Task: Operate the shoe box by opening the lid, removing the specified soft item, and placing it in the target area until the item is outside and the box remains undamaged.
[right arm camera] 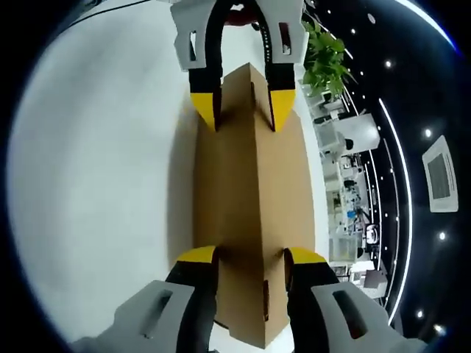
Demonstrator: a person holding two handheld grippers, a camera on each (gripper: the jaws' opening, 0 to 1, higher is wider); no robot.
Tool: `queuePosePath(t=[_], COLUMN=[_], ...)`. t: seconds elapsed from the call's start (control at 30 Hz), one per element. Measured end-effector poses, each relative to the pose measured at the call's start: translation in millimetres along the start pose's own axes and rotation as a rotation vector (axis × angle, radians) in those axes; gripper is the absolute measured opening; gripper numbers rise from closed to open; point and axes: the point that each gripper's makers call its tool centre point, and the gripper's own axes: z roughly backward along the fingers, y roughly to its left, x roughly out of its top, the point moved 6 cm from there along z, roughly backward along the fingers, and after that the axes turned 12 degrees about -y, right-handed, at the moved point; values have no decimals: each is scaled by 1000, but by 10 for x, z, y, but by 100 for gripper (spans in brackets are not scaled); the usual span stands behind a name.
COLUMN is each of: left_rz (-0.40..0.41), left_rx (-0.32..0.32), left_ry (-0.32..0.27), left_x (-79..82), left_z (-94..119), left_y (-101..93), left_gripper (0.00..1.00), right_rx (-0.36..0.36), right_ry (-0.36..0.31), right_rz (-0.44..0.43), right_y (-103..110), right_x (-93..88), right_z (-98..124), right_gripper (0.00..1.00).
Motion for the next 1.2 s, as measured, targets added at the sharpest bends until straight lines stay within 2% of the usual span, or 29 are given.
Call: queuePosePath(t=[0.27,0.47,0.53,0.87,1.2], left_rz=[50,57,65,109,128], left_rx=[4,0,-1,9,22], left_ry=[12,11,12,30,26], left_x=[28,24,28,61,78], left_z=[-5,-2,0,1,29], left_y=[18,28,31,96,172], left_gripper=[34,34,34,34,33], right_rx=[8,20,24,27,11], right_ry=[-4,-13,-33,-37,-41], right_rz=[-11,-28,-84,-44,-53], right_y=[-19,-52,-57,-112,-179], right_x=[2,-2,-1,-7,14], right_z=[5,20,28,64,112], right_gripper=[34,33,32,30,28])
